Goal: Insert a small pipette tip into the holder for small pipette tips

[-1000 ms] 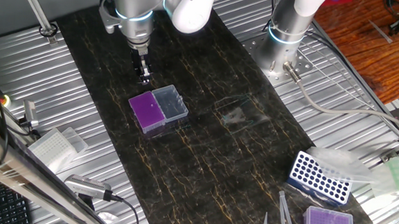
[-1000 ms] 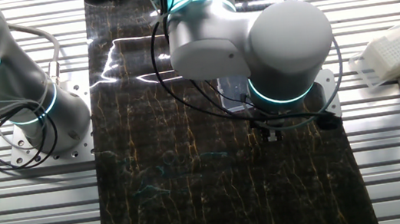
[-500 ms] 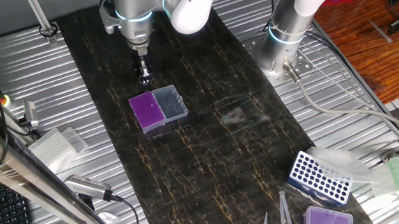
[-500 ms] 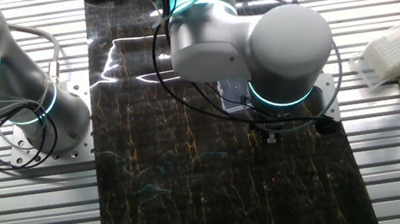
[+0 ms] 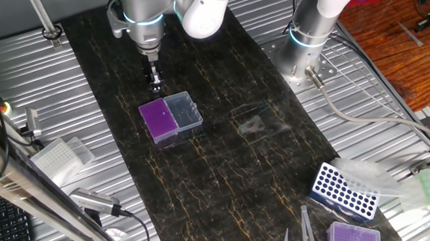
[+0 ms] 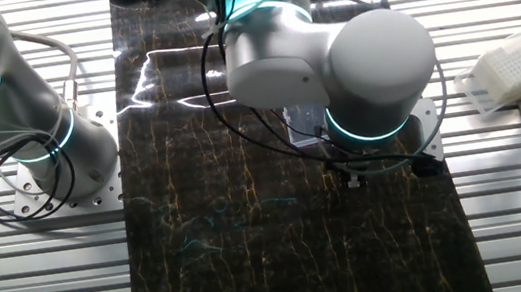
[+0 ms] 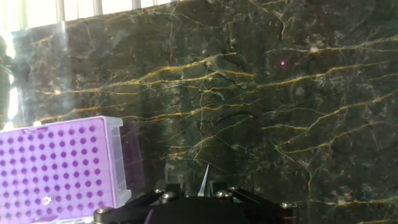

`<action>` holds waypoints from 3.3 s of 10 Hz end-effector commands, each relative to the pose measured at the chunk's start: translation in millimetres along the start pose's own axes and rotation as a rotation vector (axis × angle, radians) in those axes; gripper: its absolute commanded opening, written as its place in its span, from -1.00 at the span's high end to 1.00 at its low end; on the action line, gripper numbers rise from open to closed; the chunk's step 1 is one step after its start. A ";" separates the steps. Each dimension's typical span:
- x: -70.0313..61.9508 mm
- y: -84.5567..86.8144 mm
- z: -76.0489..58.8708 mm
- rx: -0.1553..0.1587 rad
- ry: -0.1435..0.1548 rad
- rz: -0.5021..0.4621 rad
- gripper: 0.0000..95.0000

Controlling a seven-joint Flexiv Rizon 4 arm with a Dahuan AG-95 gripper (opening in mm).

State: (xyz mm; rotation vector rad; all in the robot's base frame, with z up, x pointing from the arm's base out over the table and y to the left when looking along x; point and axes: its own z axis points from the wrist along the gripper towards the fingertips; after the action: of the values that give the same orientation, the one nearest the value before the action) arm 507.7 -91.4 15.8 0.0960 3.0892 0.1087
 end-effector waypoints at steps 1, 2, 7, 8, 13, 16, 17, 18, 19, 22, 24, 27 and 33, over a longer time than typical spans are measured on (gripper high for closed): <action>1.1 0.0 0.2 -0.002 -0.002 -0.006 1.00; 2.0 0.0 0.7 -0.002 -0.004 -0.016 1.00; 2.0 0.0 0.7 -0.008 -0.027 -0.062 0.60; 2.2 0.0 0.7 -0.009 -0.027 -0.061 0.60; 6.3 0.0 4.3 -0.011 -0.027 -0.057 0.60; 6.4 -0.7 7.3 -0.006 -0.027 -0.045 0.60; 6.6 -1.5 8.4 -0.005 -0.027 -0.039 0.60; 6.9 -2.3 8.2 -0.005 -0.025 -0.034 1.00; 7.1 -3.1 7.7 -0.007 -0.024 -0.030 1.00; 8.0 -3.9 10.5 -0.006 -0.023 -0.025 1.00; 8.6 -5.8 8.4 -0.013 -0.019 -0.015 1.00; 8.9 -5.7 0.0 -0.055 -0.007 -0.001 1.00; 6.0 -0.9 -31.3 -0.034 0.064 -0.010 1.00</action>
State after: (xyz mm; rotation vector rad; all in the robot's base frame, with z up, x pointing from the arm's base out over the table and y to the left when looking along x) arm 499.3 -93.6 49.5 0.0762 3.1513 0.1766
